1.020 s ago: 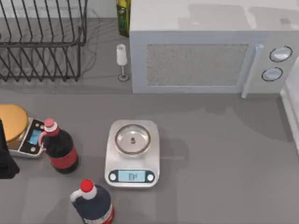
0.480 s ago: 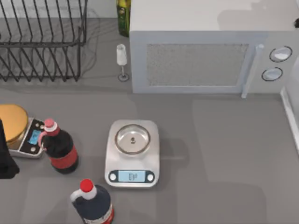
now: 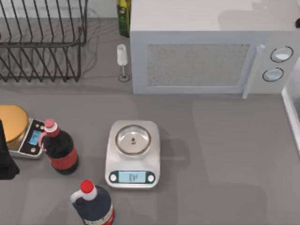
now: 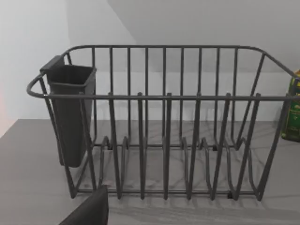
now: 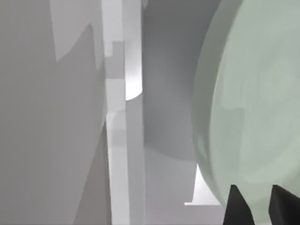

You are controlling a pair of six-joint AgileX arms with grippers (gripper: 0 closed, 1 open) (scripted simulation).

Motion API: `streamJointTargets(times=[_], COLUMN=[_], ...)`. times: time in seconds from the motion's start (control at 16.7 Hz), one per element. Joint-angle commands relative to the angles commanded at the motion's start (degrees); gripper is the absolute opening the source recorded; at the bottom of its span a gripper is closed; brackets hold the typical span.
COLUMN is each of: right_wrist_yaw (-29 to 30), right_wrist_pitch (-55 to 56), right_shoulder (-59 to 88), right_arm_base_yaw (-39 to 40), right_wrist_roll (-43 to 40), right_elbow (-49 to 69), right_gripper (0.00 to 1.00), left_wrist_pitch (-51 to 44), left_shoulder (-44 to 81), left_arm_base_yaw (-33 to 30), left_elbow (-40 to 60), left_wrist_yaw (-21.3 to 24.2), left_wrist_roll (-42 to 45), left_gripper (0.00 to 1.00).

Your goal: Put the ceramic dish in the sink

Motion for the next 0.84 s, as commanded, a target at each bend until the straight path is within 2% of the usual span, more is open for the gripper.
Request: streamJointTargets(times=[0.48, 0.84], right_wrist_yaw=[0.0, 0.0], right_wrist_pitch=[0.0, 0.0], right_shoulder=[0.0, 0.0], right_arm_base_yaw=[0.0, 0.0], right_wrist_roll=[0.0, 0.0], right_elbow=[0.0, 0.0], right_gripper=[0.98, 1.0], left_wrist_pitch=[0.0, 0.0], left_shoulder=[0.0, 0.0], left_arm_base_yaw=[0.0, 0.0], left_elbow=[0.0, 0.0], left_wrist_yaw=[0.0, 0.0], left_wrist_roll=[0.0, 0.0], left_gripper=[1.0, 1.0])
